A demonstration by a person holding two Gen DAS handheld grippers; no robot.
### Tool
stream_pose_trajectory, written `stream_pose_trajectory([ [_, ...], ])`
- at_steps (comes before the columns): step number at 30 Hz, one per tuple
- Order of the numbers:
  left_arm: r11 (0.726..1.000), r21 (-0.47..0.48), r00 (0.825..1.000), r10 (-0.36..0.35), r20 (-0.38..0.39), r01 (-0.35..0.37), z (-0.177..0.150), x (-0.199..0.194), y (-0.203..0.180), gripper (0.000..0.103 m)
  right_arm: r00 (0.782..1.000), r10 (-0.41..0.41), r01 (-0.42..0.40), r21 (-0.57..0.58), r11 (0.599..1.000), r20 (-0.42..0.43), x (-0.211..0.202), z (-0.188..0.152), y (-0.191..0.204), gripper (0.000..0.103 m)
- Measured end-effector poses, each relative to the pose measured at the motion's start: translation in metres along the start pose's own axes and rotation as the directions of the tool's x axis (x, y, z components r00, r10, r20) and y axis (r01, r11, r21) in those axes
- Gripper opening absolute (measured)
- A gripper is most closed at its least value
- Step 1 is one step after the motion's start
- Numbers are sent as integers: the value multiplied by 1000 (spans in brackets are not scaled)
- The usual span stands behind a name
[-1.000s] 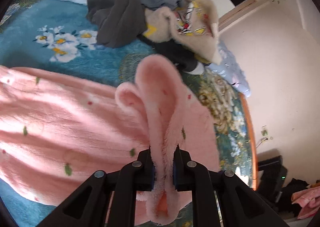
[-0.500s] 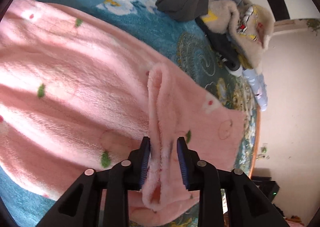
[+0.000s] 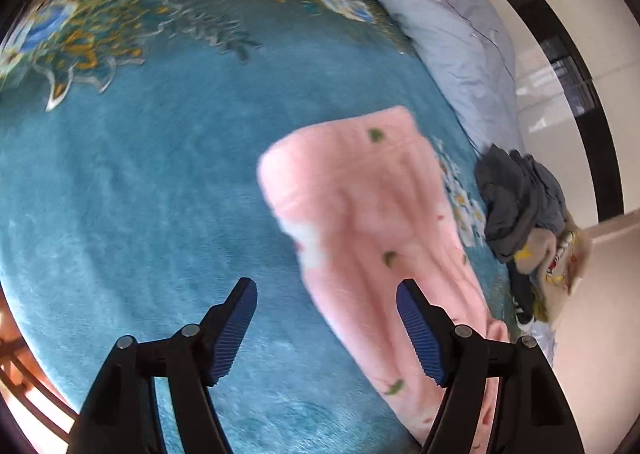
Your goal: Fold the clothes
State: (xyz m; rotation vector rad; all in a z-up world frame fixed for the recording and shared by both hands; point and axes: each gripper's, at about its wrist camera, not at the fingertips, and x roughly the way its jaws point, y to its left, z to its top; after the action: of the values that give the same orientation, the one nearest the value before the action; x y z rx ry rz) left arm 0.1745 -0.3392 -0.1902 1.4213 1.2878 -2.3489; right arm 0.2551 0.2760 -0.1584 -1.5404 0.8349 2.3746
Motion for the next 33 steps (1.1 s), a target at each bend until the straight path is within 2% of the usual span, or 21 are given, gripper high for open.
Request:
stream_pose_trajectory([
  [2,995,-73,998,-67,21,68,3,7,18,76,1000,-12,13,-9,1000,2,0,2,7,52],
  [4,986,-99,990,-127,63,133,9,13,25,76,1000,-26,26,-14,1000,4,-1,5,13,52],
  [9,977,-92,976,-183,116,194,30,36,21,74,999,-54,54,3,999,6,-4,10,19,52],
  [12,984,-50,979,-164,121,171,41,46,12,71,997,-80,80,-5,997,-1,-4,11,23,52],
  [15,995,-34,990,-86,111,90,46,50,0,48,996,-93,93,-2,996,-2,-2,13,26,52],
  [16,996,-42,991,-79,104,84,48,47,-1,40,996,-91,91,4,996,1,-3,14,26,52],
  [18,995,-59,993,-77,88,82,50,42,-4,32,997,-83,83,12,997,7,-3,15,27,52],
  [21,999,-11,994,-42,103,44,48,22,-28,28,997,-73,73,8,997,11,-6,16,29,52],
  [23,995,92,990,-36,135,24,42,1,-59,28,998,-54,54,11,998,19,-8,15,27,52],
  [25,980,195,985,-71,157,40,32,-20,-101,27,999,-32,31,14,999,29,-12,13,25,52],
  [28,941,306,970,-196,142,145,5,-45,-170,27,999,3,-4,14,1000,45,-19,10,21,52],
  [29,921,346,964,-234,127,178,-8,-50,-195,27,999,21,-22,20,1000,47,-21,9,19,52],
  [31,869,454,957,-272,102,198,-42,-55,-249,27,997,51,-53,31,998,55,-26,9,15,52],
  [33,798,572,956,-284,79,190,-87,-55,-295,27,995,72,-74,26,997,71,-32,10,13,52],
])
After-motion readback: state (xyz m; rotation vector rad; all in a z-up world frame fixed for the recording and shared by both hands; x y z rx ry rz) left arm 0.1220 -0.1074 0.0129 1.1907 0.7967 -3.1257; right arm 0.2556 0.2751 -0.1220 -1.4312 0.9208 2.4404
